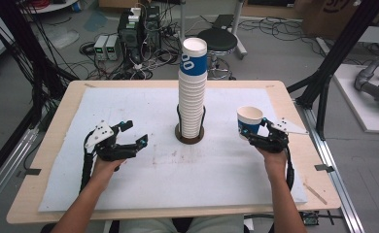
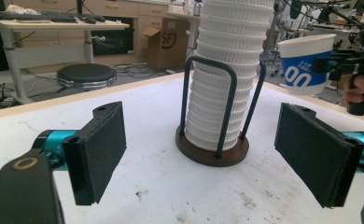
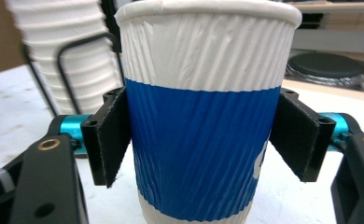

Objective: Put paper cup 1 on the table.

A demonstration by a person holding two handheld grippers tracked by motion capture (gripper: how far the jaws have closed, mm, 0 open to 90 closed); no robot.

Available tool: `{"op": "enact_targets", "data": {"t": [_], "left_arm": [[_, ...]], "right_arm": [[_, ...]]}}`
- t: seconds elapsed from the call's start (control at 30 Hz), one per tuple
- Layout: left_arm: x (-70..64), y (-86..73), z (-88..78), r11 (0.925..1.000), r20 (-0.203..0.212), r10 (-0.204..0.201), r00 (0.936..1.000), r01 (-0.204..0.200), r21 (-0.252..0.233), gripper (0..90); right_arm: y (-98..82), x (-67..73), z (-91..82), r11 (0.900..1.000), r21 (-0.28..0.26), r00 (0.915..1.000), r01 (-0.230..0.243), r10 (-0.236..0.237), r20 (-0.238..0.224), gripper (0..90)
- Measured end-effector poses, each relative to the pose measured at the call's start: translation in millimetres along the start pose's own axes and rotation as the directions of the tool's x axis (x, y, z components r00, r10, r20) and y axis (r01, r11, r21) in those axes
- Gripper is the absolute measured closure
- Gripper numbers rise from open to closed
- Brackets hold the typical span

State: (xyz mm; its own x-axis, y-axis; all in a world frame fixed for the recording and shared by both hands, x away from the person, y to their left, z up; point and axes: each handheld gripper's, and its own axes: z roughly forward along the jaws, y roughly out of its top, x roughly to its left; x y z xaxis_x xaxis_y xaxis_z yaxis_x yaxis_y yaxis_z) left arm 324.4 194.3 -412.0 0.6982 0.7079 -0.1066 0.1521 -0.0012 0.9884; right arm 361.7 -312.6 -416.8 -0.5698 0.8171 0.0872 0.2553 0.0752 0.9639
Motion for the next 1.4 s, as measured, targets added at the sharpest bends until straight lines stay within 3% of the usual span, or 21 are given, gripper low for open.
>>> {"op": "enact_targets", "data": {"t": [0.4,0.7,1.0,1.17,1.23,1.4], "left_arm": [[-0.4,-0.8,0.7,0.9999,0.005,0.006,1.0,-0.006,0.012,16.6],[-1.0,-1.7,1.2,0.9998,0.009,0.005,0.9999,-0.005,0.02,16.6],[-0.6,-1.7,0.1,0.9997,0.008,0.002,1.0,-0.002,0.023,16.7],[-1.0,-2.0,0.5,0.9997,0.007,0.005,1.0,-0.005,0.026,16.7],[-1.0,-2.0,0.6,0.9996,0.007,0.004,1.0,-0.004,0.026,16.7],[-2.5,-1.2,1.6,0.9998,0.007,0.004,1.0,-0.004,0.021,16.8]], "right_arm": [[-13.8,-14.6,22.5,0.998,0.041,0.9957,-0.045,0.042,0.083,26.5],[-23.2,-14.5,33.6,0.988,0.154,0.9948,-0.029,0.013,0.101,26.2],[-21.3,-16.9,24.3,0.978,0.206,0.9965,-0.008,-0.01,0.083,26.3],[-19.7,-16.4,15.8,0.968,0.252,0.9973,0.008,-0.026,0.069,25.6],[-21.8,-16.4,12.5,0.968,0.25,0.9972,0.011,-0.029,0.069,25.2],[-27.3,-19.7,4.3,0.969,0.243,0.9975,-0.032,0.015,0.069,23.2]]}}
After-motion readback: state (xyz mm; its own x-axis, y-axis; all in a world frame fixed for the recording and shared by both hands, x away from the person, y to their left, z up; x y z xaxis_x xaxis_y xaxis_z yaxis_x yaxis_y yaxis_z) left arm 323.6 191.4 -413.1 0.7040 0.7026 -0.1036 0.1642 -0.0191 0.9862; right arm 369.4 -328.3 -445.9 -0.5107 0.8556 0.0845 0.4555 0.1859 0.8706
